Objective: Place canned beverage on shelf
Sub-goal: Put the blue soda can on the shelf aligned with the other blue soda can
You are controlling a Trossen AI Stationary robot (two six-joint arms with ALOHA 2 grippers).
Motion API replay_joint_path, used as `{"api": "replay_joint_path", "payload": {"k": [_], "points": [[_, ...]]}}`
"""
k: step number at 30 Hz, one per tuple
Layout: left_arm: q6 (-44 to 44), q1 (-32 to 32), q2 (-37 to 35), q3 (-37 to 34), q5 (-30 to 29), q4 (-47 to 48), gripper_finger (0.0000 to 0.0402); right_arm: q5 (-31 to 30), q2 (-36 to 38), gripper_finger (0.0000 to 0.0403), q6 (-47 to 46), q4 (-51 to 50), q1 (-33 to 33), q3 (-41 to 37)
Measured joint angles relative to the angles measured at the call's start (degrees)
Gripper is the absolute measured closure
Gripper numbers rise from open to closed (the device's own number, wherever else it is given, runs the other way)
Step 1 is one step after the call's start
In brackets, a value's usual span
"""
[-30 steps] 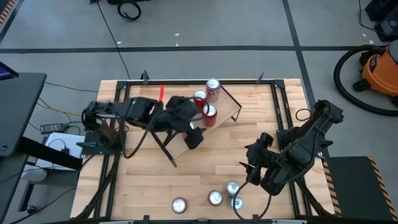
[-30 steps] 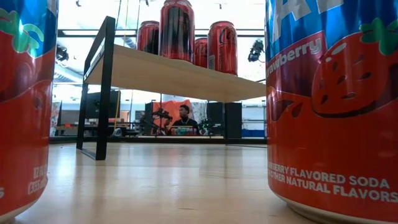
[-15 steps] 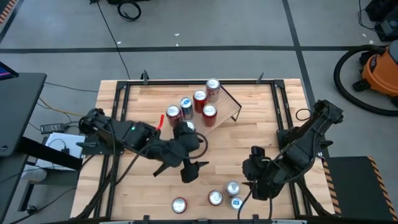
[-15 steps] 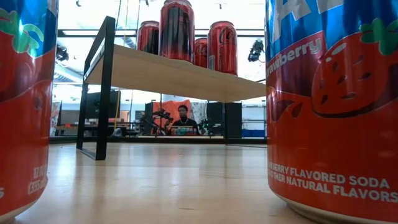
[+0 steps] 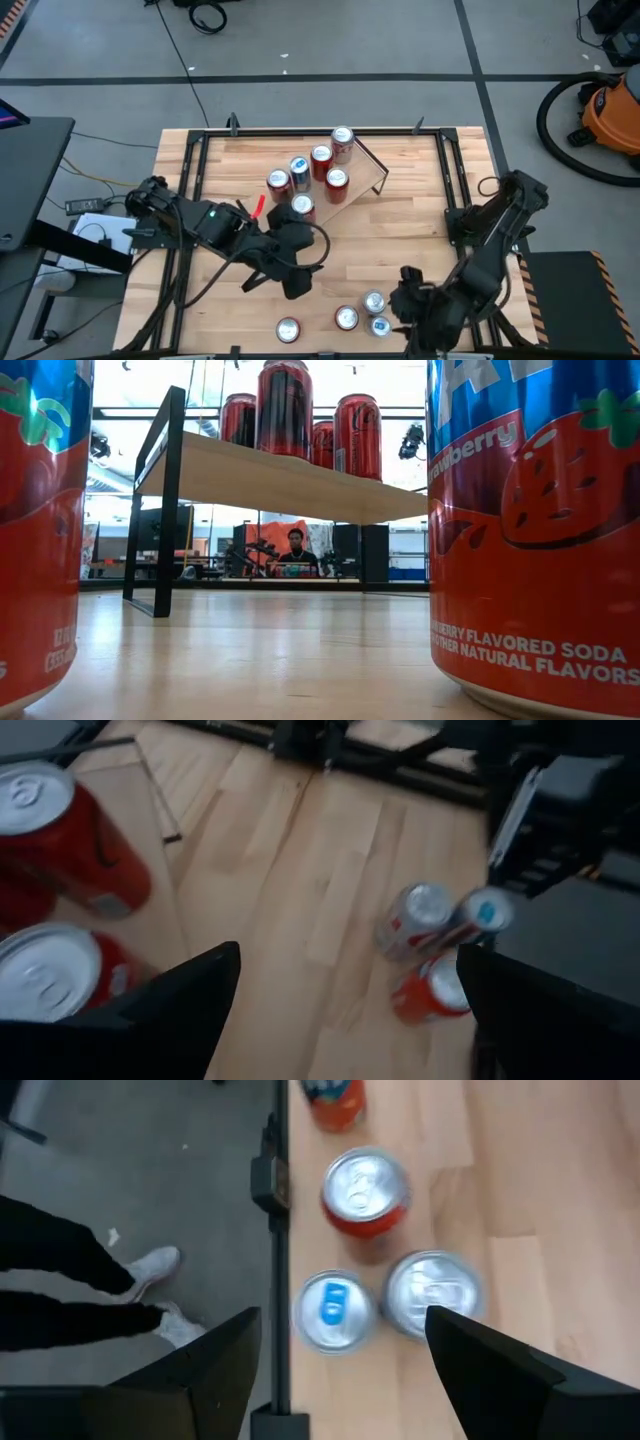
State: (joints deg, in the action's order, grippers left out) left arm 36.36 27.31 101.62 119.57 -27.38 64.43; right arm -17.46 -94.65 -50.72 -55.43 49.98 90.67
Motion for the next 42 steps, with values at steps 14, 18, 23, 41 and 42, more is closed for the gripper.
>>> {"api": "replay_joint_path", "payload": {"k": [14,18,23,41,42], "points": [[0.7,2.0,-1.9,0.0,0.1,8.3,0.0017,-2.0,-14.8,0.0112,5.8,-6.6,0.9,12.3],[0.5,2.6,-3.0,0.0,0.1,8.7,0.0017,-1.2,-16.0,0.0112,5.9,-6.5,0.9,12.3],[0.5,2.9,-3.2,0.0,0.0,10.0,0.0017,-4.2,-15.9,0.0112,5.9,-6.3,0.9,12.3],[0.6,2.9,-3.2,0.0,0.0,12.1,0.0017,-3.0,-15.9,0.0018,4.8,-0.3,0.5,6.8],[0.6,2.9,-3.2,0.0,0.0,12.1,0.0017,-3.3,-15.9,0.0014,5.2,-0.4,0.5,6.8]]}}
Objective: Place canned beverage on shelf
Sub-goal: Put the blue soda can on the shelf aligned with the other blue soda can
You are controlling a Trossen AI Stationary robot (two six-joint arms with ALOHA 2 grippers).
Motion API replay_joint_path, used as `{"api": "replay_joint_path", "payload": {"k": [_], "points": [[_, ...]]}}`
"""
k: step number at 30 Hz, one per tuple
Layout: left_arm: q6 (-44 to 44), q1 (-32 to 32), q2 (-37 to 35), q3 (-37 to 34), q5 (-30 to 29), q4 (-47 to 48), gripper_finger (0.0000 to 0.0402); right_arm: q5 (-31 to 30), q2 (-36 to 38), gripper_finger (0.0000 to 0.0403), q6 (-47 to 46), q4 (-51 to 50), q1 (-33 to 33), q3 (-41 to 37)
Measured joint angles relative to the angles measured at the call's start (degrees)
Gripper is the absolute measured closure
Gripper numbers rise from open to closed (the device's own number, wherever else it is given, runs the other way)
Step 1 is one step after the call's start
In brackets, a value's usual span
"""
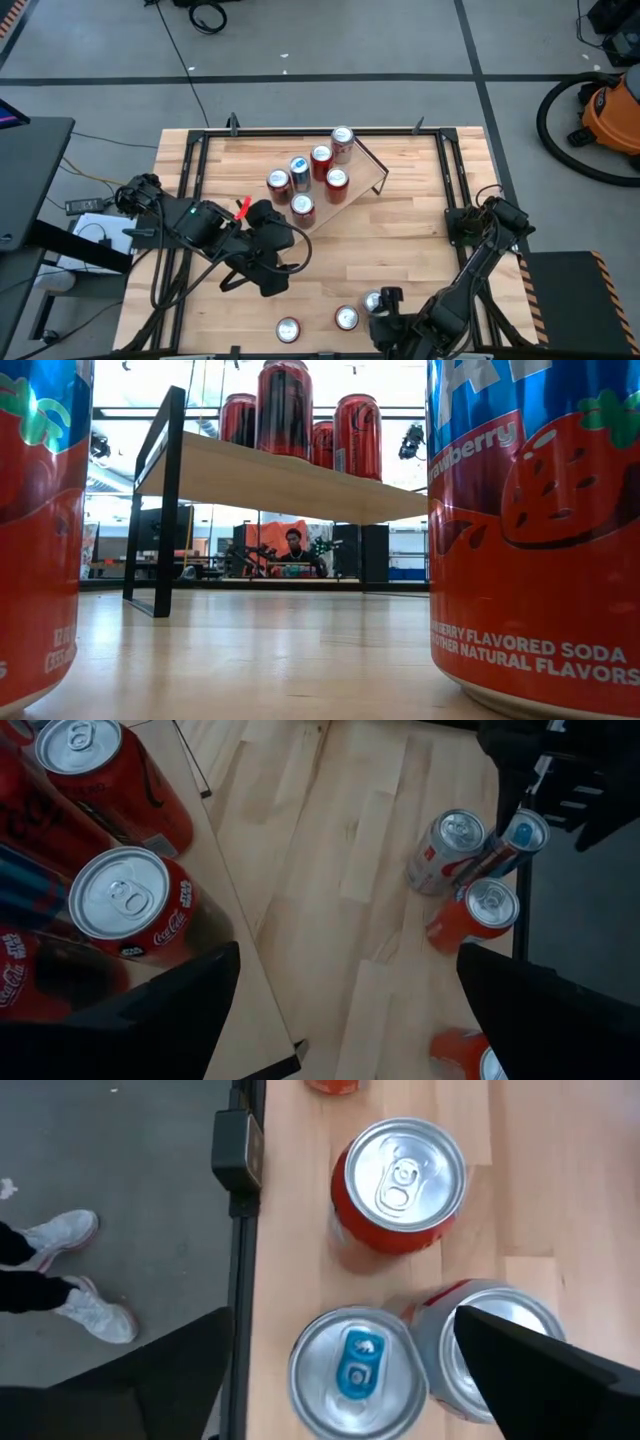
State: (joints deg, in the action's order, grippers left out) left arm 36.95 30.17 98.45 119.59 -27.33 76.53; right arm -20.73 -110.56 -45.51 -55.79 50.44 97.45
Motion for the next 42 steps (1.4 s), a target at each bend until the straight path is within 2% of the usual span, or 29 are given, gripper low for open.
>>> {"api": "replay_joint_path", "payload": {"k": [4,10,26,35,42], "points": [[-0.1,0.0,0.0,0.0,0.0,0.0,0.0017,-0.2,0.1,0.0014,1.0,-0.3,0.0,-0.8],[-0.1,0.0,0.0,0.0,0.0,0.0,0.0017,2.5,0.1,0.0041,2.0,2.7,0.0,-4.5],[-0.2,0.0,0.0,0.0,0.4,1.0,0.0017,2.9,0.1,0.0157,2.2,3.5,-0.5,-7.0],[-0.9,-0.1,0.0,0.0,1.3,0.6,0.0017,4.0,3.2,0.0150,5.1,2.9,-2.6,-5.7],[-1.6,-0.2,0.0,0.0,9.3,-3.6,0.0017,2.9,10.7,0.0150,8.1,2.9,-4.3,-5.7]]}}
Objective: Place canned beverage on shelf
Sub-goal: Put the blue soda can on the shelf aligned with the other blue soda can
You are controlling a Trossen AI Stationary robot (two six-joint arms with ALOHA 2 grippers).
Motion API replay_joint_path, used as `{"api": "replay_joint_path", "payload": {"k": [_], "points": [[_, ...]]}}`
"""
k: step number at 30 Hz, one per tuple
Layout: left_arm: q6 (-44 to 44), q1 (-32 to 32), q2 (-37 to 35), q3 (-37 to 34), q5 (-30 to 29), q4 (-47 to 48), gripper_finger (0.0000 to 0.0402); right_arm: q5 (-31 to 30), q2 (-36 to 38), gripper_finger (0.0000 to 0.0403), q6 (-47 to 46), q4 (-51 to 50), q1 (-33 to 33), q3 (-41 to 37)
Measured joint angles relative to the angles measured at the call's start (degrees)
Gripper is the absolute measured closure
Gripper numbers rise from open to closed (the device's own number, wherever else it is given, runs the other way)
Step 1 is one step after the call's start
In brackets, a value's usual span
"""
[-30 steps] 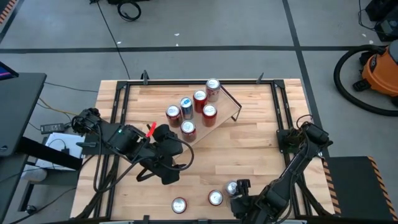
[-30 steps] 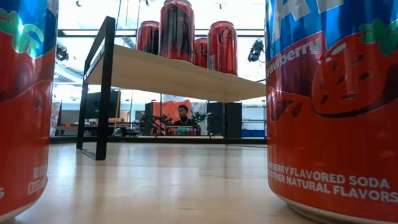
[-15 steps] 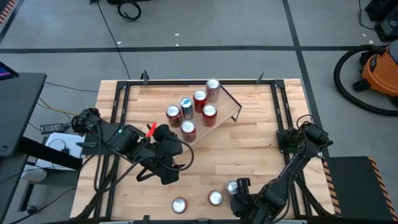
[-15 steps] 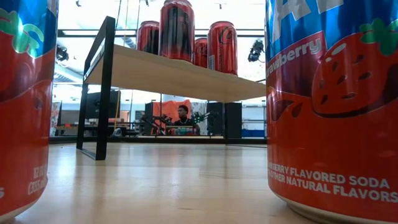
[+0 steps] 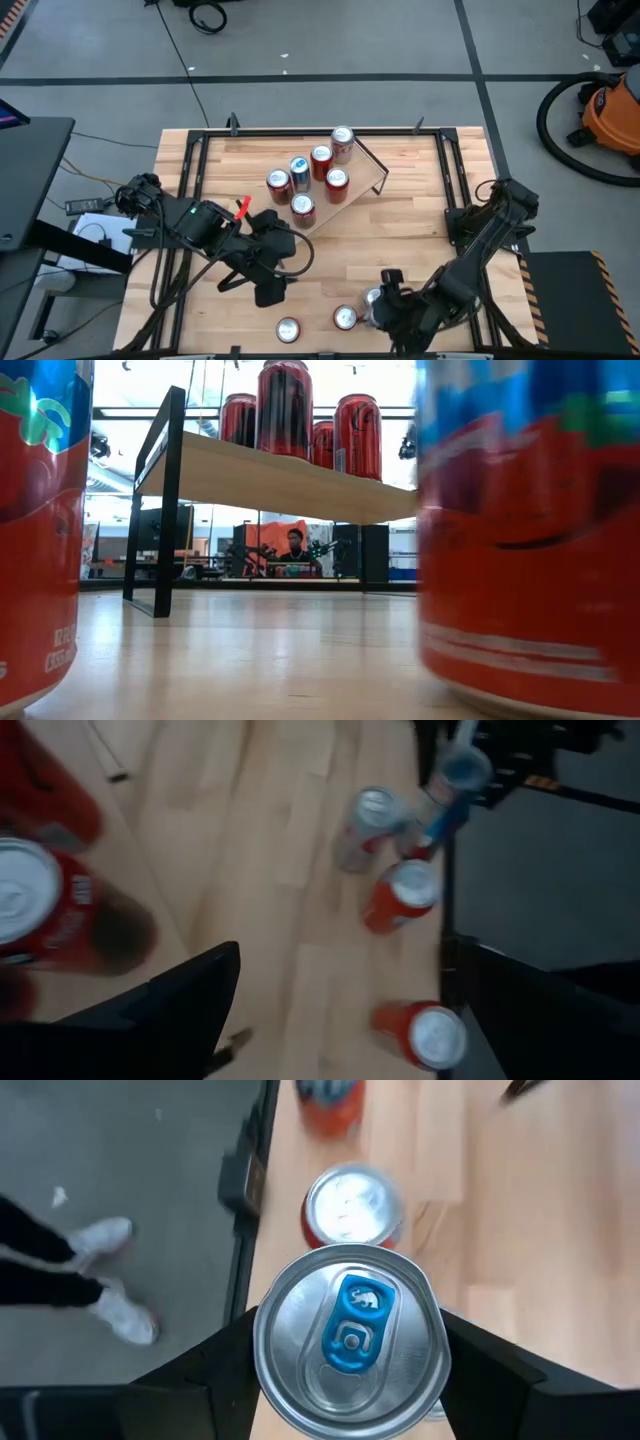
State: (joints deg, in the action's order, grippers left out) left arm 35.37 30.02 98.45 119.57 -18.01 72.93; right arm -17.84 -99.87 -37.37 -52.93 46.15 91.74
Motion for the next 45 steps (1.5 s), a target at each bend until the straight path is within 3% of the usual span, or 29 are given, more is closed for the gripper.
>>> {"api": "replay_joint_path", "payload": {"k": [5,12,18,25,32,45], "points": [[0.0,-0.9,0.0,0.0,1.1,-1.0,0.0017,-3.8,6.4,0.0149,4.0,-0.8,-3.4,0.1],[0.5,-3.5,0.0,0.0,-1.2,-1.4,0.0017,-3.7,10.2,0.0149,12.9,-4.0,-9.9,0.1],[0.8,-5.1,-0.4,0.0,-9.3,-1.4,0.0017,-3.9,10.2,0.0149,20.2,-4.2,-17.1,0.1],[-5.1,-8.8,-4.1,0.5,-9.8,-0.1,0.0017,-6.4,10.2,0.0149,28.9,-3.3,-24.7,1.1],[-13.3,-15.4,-9.3,0.5,-9.9,-0.3,0.0017,-5.1,10.2,0.0149,32.6,-1.1,-31.0,1.2],[-18.6,-20.6,-11.2,0.6,-9.4,0.3,0.0017,-3.0,10.0,0.0149,37.9,3.9,-36.8,1.2]]}}
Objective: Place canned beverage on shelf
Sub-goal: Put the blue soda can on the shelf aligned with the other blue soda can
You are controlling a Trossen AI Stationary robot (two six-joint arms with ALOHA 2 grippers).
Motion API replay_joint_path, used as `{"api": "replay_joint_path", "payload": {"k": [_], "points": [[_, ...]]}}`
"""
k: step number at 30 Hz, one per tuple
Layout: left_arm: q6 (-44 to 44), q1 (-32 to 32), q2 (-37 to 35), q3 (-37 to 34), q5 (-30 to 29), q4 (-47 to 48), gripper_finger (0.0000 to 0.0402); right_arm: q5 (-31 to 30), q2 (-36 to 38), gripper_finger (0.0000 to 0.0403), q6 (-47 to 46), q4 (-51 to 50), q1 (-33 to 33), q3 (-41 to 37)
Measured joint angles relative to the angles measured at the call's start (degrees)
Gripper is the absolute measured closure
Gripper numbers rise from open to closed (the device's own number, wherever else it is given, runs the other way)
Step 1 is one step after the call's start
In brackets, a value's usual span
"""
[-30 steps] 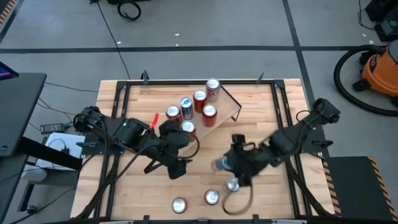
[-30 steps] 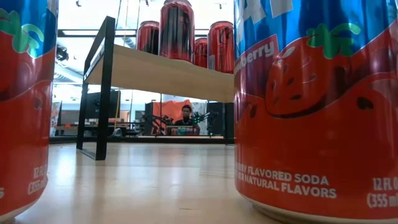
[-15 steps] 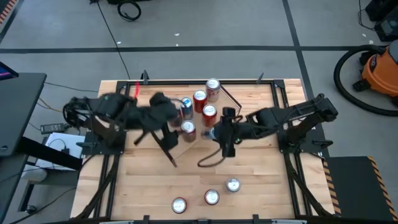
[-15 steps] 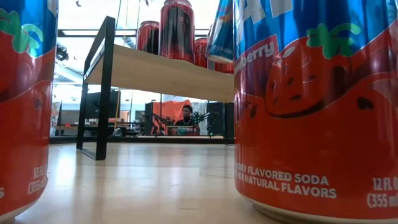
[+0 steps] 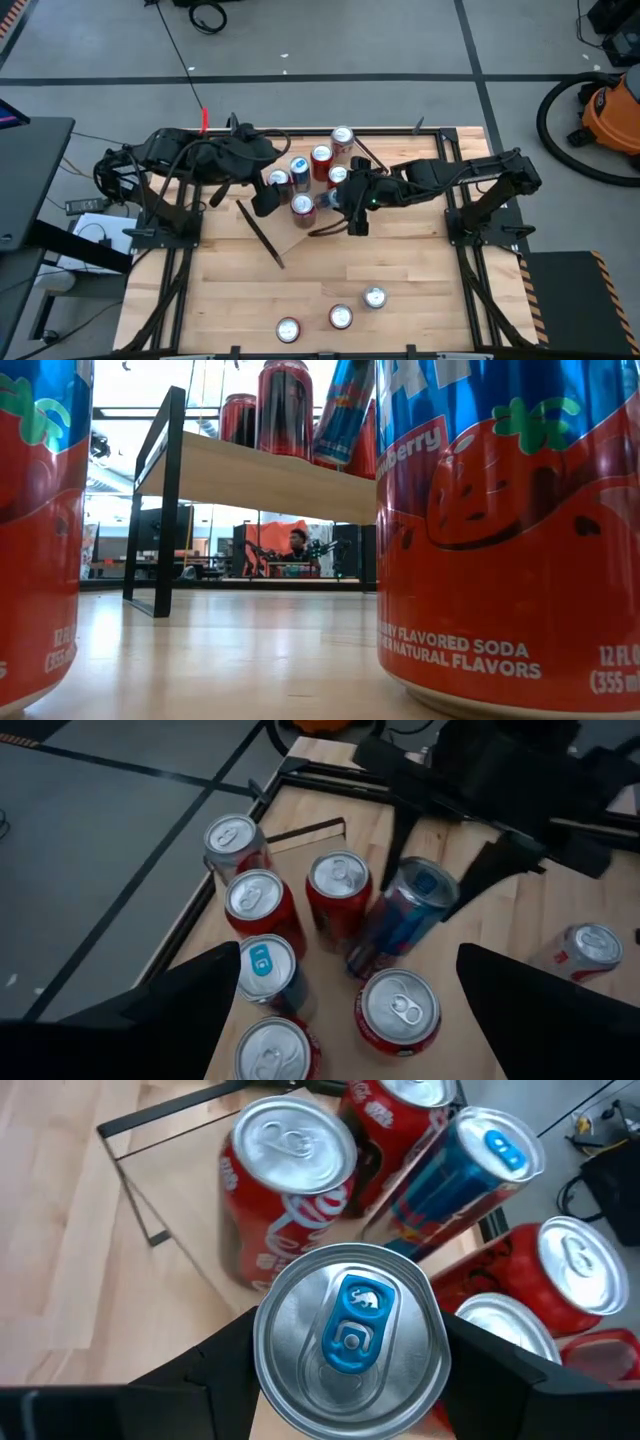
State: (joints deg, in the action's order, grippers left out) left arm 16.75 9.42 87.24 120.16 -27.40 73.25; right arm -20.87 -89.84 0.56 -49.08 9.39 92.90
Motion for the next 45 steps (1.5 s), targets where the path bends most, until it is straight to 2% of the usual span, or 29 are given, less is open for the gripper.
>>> {"api": "replay_joint_path", "payload": {"k": [9,20,26,45], "points": [[-1.1,0.0,0.0,0.0,0.1,0.6,0.0017,4.9,0.0,0.0149,2.2,2.7,-1.4,0.0],[-1.1,0.0,0.0,0.0,0.2,1.2,0.0017,5.0,0.0,0.0149,3.5,4.3,-2.3,0.0],[-1.0,0.0,0.0,0.0,0.2,1.1,0.0017,7.7,-2.5,0.0149,4.6,4.5,-2.9,-0.2],[-0.8,0.0,0.0,0.0,0.2,2.1,0.0017,4.3,-3.4,0.0148,5.7,3.1,-2.4,-0.2]]}}
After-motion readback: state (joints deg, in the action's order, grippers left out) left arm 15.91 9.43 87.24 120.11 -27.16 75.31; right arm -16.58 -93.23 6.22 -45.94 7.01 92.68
